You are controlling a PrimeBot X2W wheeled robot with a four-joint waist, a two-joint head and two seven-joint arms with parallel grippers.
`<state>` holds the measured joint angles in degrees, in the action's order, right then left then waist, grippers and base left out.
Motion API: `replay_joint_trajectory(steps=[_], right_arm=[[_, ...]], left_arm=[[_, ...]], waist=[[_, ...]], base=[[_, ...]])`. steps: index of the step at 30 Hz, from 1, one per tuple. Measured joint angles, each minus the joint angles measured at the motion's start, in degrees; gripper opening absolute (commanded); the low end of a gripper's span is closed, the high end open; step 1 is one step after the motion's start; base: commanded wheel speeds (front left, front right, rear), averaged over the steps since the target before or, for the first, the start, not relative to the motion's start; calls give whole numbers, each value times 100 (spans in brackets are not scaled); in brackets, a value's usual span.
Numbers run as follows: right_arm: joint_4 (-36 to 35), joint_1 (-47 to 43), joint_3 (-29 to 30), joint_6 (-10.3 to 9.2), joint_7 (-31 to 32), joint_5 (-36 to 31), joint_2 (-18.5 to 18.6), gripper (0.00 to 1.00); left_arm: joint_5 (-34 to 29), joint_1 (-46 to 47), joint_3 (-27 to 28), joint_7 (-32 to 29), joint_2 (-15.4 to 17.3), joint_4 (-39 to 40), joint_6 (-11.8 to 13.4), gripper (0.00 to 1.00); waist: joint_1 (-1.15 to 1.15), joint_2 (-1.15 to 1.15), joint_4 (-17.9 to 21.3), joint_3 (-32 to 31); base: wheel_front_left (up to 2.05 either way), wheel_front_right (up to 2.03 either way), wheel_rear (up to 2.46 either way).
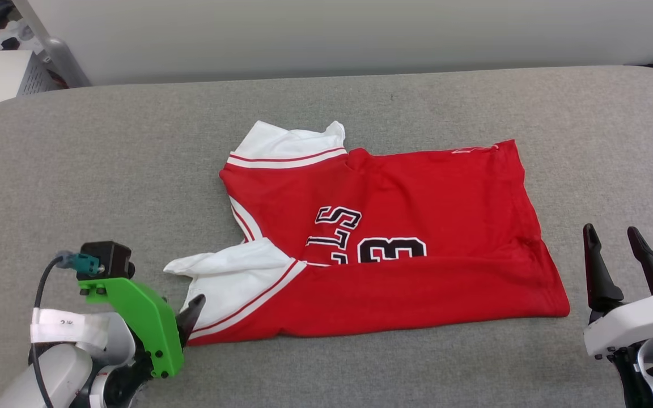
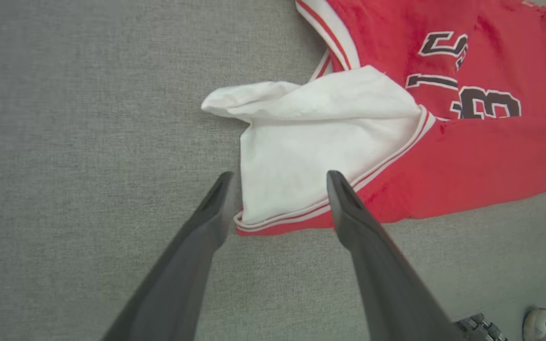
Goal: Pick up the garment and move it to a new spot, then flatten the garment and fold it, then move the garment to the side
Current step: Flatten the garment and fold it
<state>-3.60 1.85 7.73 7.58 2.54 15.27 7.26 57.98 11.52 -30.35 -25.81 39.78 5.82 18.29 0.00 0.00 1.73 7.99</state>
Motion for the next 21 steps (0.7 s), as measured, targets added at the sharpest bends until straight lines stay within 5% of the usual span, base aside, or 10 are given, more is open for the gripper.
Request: replay_joint_trajectory(steps=[17,18,20,21], right_arm=[[-125,15,56,0,185,23,-38,100],[-127,19,66,0,208,45,-34,100],[-125,34,70,0,312,129,0,100],[-124,38,74,0,375,169,35,100]], left_arm=[[186,625,-619,-590,-513,-1727,-659,100],[192,655,-621,-619,-523,-1781,-706,40],[188,703,-639,-624,-535,-1841,-765,0],[188,727,-635,-620,-550,-1874,-790,0]], waist=[[0,0,210,450],[0,0,217,468],[0,0,222,491],[0,0,217,493]], base=[[0,0,0],[0,0,0],[0,0,0],[0,0,0]])
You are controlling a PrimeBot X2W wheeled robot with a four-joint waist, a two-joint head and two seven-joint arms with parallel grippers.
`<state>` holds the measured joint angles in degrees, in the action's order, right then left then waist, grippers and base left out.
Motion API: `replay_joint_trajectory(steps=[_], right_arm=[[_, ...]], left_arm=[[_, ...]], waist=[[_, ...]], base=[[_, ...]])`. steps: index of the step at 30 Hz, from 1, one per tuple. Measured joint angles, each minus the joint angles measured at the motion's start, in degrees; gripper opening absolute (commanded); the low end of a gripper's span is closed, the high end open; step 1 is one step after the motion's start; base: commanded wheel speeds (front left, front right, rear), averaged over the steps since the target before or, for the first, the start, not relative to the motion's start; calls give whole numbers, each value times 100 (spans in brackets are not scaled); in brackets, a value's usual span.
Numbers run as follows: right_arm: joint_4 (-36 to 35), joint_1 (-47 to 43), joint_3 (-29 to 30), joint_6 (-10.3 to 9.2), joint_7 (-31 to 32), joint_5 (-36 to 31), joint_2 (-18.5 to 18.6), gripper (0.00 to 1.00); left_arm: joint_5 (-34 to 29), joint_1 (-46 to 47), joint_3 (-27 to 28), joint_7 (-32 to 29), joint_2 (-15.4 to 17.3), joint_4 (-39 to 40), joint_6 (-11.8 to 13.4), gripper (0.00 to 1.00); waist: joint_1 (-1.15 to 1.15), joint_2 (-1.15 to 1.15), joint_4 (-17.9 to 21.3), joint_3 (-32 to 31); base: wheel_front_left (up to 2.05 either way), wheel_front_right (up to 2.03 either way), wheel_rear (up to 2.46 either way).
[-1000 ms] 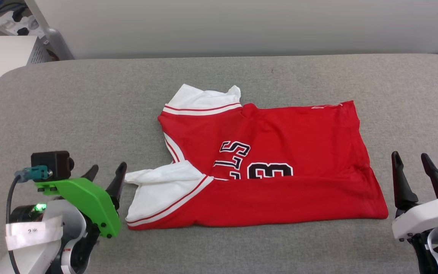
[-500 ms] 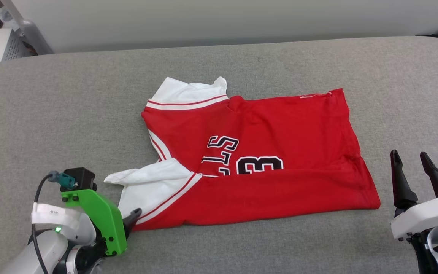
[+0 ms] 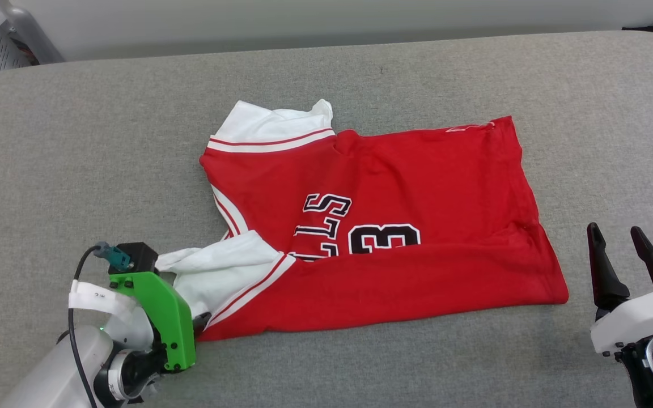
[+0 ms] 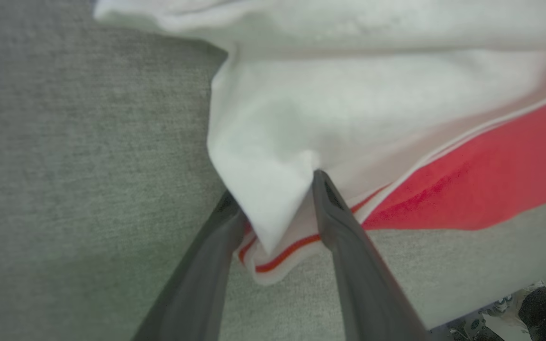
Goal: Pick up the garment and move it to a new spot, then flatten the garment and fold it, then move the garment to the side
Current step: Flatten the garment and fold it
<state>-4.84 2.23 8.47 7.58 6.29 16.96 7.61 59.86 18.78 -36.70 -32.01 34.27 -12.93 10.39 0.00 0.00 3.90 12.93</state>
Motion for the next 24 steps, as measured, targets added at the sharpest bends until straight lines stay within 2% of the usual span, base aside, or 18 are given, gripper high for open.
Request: replay_joint_trajectory(steps=[3,6,13,18,24], right_arm=[[15,4,-5,0,261,167,140,100],[100,6,-34,0,712,413,382,100],[321,25,-185,-2,2209,1087,989,100],[438,47,-396,-3,3200,1407,1161,100],[714,389,-781,-3,3482,1451,1311,100]], left_arm=[[-5,38,-21,118,-148,-69,-103,0],[-90,43,-45,216,-170,-24,-78,0],[-281,-58,-14,505,-98,513,194,0],[-394,-127,85,624,76,1022,413,0],[-461,-137,126,624,170,1501,587,0]], waist=[[0,0,-22,-10],[0,0,-52,-47],[0,0,-153,-155],[0,0,-273,-170],[0,0,-372,-34]], base=[[0,0,0],[0,0,0],[0,0,0],[0,0,0],[0,0,0]])
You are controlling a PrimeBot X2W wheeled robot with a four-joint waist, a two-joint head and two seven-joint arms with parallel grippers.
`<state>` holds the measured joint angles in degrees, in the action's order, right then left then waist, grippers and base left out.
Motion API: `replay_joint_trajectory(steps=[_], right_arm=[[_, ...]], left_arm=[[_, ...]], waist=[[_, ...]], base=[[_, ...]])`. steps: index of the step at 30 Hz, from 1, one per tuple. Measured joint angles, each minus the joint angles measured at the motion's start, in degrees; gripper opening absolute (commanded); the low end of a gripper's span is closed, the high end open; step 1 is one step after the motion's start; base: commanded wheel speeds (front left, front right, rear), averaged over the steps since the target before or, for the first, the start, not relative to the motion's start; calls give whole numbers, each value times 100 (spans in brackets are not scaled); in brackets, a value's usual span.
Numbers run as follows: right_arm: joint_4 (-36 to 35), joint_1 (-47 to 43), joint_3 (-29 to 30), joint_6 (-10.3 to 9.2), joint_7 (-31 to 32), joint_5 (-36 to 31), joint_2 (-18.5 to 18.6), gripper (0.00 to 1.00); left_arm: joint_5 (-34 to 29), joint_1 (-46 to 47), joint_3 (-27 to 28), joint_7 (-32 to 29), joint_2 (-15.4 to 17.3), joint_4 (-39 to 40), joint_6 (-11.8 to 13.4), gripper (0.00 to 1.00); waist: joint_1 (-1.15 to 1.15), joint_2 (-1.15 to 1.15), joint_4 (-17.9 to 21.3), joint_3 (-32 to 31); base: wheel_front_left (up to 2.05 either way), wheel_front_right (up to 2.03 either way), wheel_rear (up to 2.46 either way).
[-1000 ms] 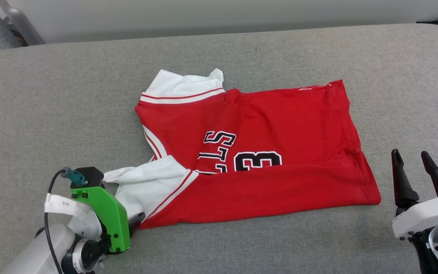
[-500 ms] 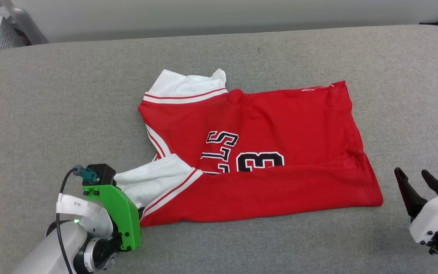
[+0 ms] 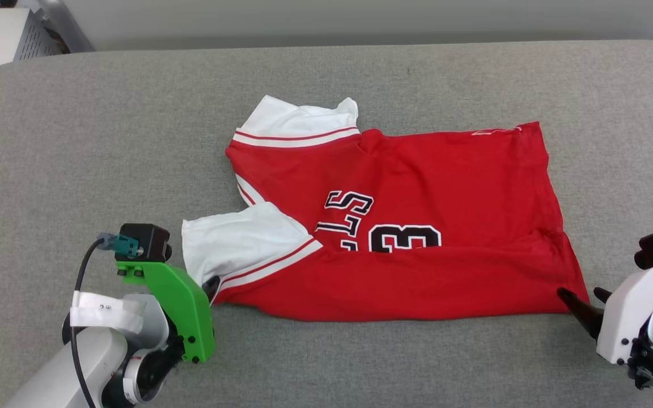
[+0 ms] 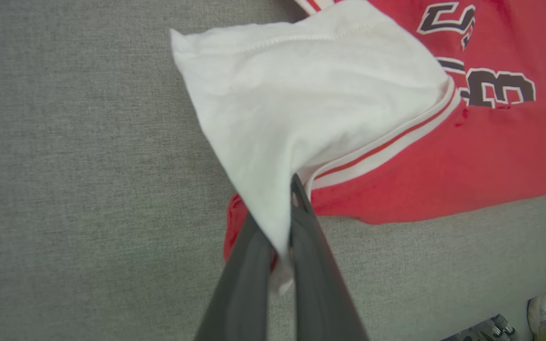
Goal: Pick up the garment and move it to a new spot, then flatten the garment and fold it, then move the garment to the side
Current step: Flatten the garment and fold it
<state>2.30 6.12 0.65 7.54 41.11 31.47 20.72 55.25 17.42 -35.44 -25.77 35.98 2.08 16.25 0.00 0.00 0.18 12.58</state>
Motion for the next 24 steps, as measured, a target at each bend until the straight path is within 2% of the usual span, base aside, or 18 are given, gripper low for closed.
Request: replay_joint_trajectory(steps=[11,13,14,24], right_arm=[[933,611,-817,-3,-144,214,235,100],[1035,688,-966,-3,-126,267,279,43],[1084,709,-1022,-3,-119,302,280,0],[1211,815,-1224,-3,-280,378,350,0]], left_arm=[[-124,5,27,105,19,250,84,0],[-132,5,33,111,19,256,107,0],[-133,4,34,130,19,258,116,0],[-235,-157,32,260,94,397,218,0]], waist=[[0,0,-126,279],[0,0,-131,299],[0,0,-131,306],[0,0,-102,99]], base=[[0,0,0],[0,0,0],[0,0,0],[0,0,0]])
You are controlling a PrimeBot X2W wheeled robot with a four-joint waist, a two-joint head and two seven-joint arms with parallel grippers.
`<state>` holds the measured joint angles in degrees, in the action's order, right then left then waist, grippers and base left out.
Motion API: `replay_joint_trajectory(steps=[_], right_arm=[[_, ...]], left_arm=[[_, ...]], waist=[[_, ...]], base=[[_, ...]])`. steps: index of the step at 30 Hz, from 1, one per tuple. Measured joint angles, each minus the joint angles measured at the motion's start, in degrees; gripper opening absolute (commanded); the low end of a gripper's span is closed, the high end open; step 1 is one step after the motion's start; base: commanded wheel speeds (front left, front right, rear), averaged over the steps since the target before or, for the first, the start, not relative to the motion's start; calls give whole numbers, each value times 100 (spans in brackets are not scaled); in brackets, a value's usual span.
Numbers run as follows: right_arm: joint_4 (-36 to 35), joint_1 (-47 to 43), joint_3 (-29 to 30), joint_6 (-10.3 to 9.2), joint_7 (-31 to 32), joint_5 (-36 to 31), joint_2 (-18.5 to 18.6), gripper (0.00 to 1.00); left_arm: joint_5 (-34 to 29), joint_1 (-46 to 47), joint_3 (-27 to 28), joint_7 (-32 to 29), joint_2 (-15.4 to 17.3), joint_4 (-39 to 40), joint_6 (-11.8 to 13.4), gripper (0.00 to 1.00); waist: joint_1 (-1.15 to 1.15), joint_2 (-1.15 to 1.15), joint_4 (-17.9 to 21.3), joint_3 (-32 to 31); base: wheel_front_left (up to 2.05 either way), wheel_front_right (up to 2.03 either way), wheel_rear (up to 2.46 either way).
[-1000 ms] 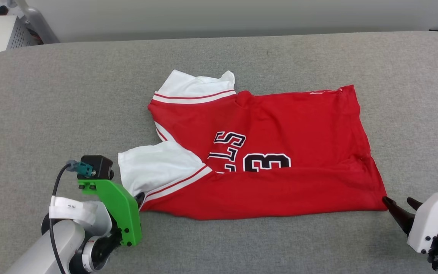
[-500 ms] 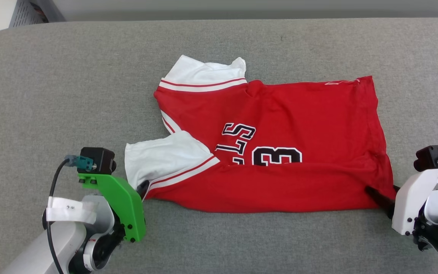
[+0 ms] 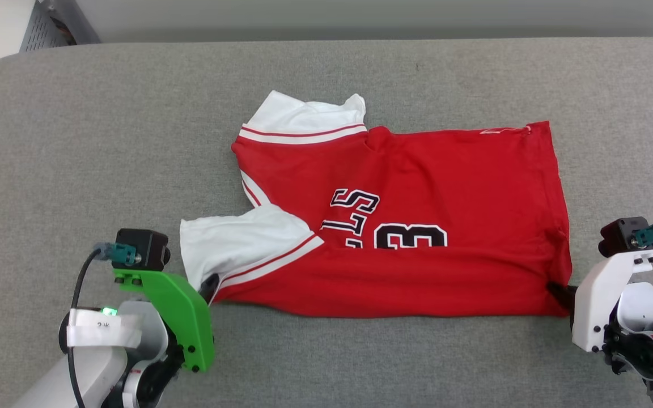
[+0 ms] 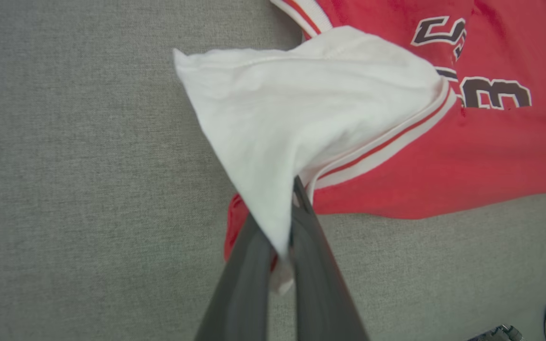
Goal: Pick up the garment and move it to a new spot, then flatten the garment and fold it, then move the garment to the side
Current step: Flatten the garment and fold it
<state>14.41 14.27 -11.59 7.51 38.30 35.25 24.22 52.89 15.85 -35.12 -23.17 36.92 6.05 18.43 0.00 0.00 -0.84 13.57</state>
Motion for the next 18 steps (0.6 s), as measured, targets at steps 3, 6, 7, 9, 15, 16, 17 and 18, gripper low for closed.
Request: replay_joint_trajectory(steps=[3,6,7,9,15,16,17,18], right_arm=[[-53,-54,-74,1,-26,-1,8,0],[-156,-261,-158,1,-33,-2,8,0],[-191,-342,-180,1,-33,-2,9,0],[-247,-493,-202,1,-32,-1,13,0],[-575,-979,-164,2,-20,-1,26,0],[-626,-1056,-142,2,-15,-1,25,0],[-692,-1156,-112,2,0,-3,23,0],[-761,-1252,-77,2,13,-9,13,0]], left_arm=[[1,-202,-12,20,60,33,46,0],[10,-459,-11,43,129,81,107,0],[23,-553,-8,51,152,111,138,0],[70,-732,0,53,211,191,205,0],[293,-1327,70,51,471,425,443,0],[315,-1410,86,51,502,457,474,0],[337,-1522,112,52,527,510,521,0],[375,-1631,134,52,558,561,558,0]], waist=[[0,0,16,-167],[0,0,37,-365],[0,0,45,-438],[0,0,58,-574],[0,0,93,-980],[0,0,96,-1029],[0,0,99,-1086],[0,0,99,-1136]], base=[[0,0,0],[0,0,0],[0,0,0],[0,0,0],[0,0,0],[0,0,0],[0,0,0],[0,0,0]])
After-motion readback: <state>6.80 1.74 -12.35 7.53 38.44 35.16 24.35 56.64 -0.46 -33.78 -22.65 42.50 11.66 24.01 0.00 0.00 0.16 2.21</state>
